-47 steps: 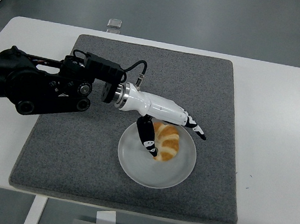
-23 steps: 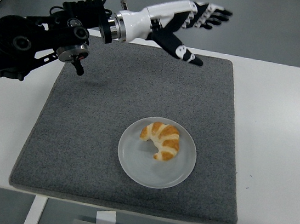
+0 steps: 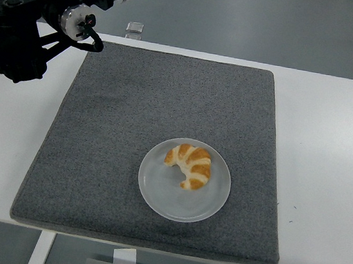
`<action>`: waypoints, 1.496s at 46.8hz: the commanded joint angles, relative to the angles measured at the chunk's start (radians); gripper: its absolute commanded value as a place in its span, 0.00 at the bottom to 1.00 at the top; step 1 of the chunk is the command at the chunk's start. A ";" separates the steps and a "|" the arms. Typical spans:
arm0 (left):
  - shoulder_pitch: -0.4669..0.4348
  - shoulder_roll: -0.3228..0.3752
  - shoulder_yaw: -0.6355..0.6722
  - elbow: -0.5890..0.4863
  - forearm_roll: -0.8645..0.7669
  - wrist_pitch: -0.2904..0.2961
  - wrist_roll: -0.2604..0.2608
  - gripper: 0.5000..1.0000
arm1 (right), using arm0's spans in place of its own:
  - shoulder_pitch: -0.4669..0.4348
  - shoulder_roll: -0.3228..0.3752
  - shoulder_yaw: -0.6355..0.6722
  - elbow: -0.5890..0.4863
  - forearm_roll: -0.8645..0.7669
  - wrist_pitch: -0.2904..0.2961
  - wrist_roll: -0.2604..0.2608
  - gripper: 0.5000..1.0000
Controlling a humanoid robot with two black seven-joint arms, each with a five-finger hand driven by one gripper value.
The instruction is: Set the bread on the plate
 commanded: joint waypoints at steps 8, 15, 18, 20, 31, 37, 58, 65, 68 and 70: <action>0.012 0.032 0.005 0.121 -0.144 0.031 0.023 0.98 | 0.000 0.000 0.000 0.000 0.000 0.000 0.000 0.90; 0.043 0.032 -0.006 0.175 -0.152 0.028 0.046 0.98 | 0.000 0.000 0.001 0.000 0.000 0.000 0.000 0.91; 0.061 0.032 -0.023 0.174 -0.154 0.031 0.061 0.98 | 0.000 0.000 0.001 0.000 0.000 0.000 0.000 0.90; 0.073 0.032 -0.044 0.174 -0.163 0.035 0.066 0.98 | 0.000 0.000 0.000 0.000 0.000 0.000 0.000 0.90; 0.152 0.026 -0.189 0.178 -0.204 0.045 0.063 0.99 | 0.000 0.000 -0.003 0.002 0.000 0.002 0.000 0.90; 0.199 0.023 -0.276 0.178 -0.203 0.043 0.053 1.00 | 0.000 0.000 0.000 0.002 -0.005 0.000 0.000 0.91; 0.296 -0.041 -0.287 0.180 -0.200 0.032 -0.014 1.00 | 0.000 0.000 0.000 0.002 0.000 0.008 0.000 0.91; 0.302 -0.060 -0.288 0.180 -0.201 0.031 -0.053 1.00 | -0.001 0.000 -0.002 0.002 -0.002 0.009 0.000 0.90; 0.310 -0.063 -0.288 0.180 -0.201 0.032 -0.053 1.00 | -0.001 0.000 -0.002 0.002 -0.002 0.009 0.000 0.90; 0.311 -0.064 -0.288 0.180 -0.203 0.040 -0.054 1.00 | -0.001 0.000 -0.003 0.002 -0.002 0.009 0.000 0.90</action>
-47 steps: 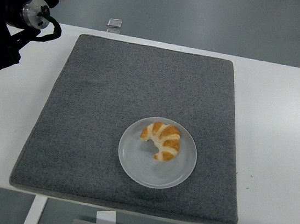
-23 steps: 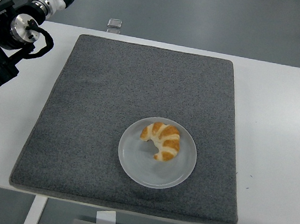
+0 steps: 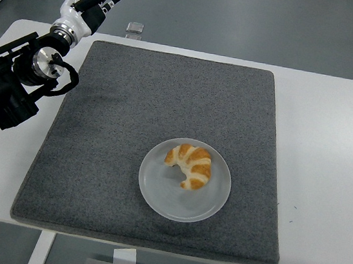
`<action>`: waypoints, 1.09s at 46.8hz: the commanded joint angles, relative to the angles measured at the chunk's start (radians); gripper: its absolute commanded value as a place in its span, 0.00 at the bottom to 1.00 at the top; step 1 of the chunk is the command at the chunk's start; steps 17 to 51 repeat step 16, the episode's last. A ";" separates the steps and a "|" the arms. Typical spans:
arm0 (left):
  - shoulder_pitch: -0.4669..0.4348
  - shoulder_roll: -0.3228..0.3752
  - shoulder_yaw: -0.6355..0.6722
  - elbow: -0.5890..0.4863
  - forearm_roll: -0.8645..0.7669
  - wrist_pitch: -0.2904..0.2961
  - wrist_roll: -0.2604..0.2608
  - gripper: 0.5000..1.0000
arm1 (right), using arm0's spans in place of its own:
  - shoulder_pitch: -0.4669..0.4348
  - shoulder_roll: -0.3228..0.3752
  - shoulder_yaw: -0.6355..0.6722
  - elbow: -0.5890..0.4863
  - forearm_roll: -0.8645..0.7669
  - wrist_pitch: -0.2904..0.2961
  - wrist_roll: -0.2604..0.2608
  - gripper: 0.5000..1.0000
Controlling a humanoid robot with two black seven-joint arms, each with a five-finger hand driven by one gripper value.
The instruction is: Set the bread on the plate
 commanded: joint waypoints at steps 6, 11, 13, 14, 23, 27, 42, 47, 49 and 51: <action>0.007 -0.006 0.001 0.026 -0.002 0.016 -0.001 1.00 | 0.000 0.000 0.001 0.002 -0.001 0.001 0.000 0.90; 0.007 -0.029 0.001 0.047 -0.002 0.018 -0.001 1.00 | 0.000 0.000 0.001 0.002 -0.001 0.000 0.002 0.90; 0.008 -0.030 0.000 0.049 -0.002 0.016 -0.001 1.00 | 0.000 0.000 0.001 0.000 -0.001 0.000 0.002 0.91; 0.008 -0.030 0.000 0.049 -0.002 0.016 -0.001 1.00 | 0.000 0.000 0.001 0.000 -0.001 0.000 0.002 0.90; 0.008 -0.030 0.000 0.049 -0.002 0.016 -0.001 1.00 | 0.000 0.000 0.001 0.000 -0.001 0.000 0.002 0.90; 0.008 -0.030 0.000 0.049 -0.002 0.016 -0.001 1.00 | 0.000 0.000 0.001 0.000 -0.001 0.000 0.002 0.90; 0.008 -0.030 0.000 0.049 -0.002 0.016 -0.001 1.00 | 0.000 0.000 0.001 0.000 -0.001 0.000 0.002 0.90; 0.008 -0.030 0.000 0.049 -0.002 0.016 -0.001 1.00 | 0.000 0.000 0.001 0.000 -0.001 0.000 0.002 0.90; 0.008 -0.030 0.000 0.049 -0.002 0.016 -0.001 1.00 | 0.000 0.000 0.001 0.000 -0.001 0.000 0.002 0.90; 0.008 -0.030 0.000 0.049 -0.002 0.016 -0.001 1.00 | 0.000 0.000 0.001 0.000 -0.001 0.000 0.002 0.90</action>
